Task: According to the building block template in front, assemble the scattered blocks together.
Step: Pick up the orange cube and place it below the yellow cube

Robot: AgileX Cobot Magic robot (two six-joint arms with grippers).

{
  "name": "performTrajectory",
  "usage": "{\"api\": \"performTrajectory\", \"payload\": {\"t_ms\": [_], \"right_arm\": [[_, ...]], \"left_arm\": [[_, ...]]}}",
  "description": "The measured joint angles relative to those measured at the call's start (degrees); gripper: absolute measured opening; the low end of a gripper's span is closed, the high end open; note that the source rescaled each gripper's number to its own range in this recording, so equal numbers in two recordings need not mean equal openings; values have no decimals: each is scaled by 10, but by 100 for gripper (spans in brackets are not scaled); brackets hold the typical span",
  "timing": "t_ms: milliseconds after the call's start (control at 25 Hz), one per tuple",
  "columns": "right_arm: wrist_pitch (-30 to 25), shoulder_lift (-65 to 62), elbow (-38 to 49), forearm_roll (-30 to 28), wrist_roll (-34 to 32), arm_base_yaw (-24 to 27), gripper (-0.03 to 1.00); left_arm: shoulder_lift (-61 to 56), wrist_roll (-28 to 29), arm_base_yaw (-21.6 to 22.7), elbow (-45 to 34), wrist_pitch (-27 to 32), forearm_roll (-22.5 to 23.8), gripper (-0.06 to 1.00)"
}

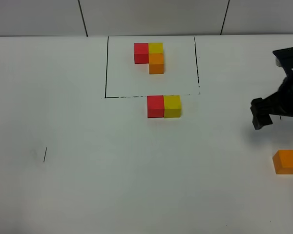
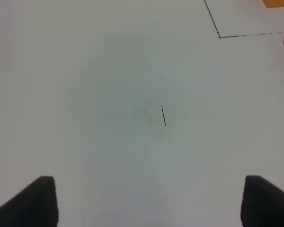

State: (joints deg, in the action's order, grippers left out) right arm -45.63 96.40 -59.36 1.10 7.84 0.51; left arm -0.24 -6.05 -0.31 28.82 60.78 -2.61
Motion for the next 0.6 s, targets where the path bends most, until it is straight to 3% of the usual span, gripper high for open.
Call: {"api": "performTrajectory", "payload": {"t_ms": [600], "right_arm": [[87, -35, 151, 1, -78, 25, 89]], "left_arm": [[0, 0, 0, 0, 0, 0, 74]]}}
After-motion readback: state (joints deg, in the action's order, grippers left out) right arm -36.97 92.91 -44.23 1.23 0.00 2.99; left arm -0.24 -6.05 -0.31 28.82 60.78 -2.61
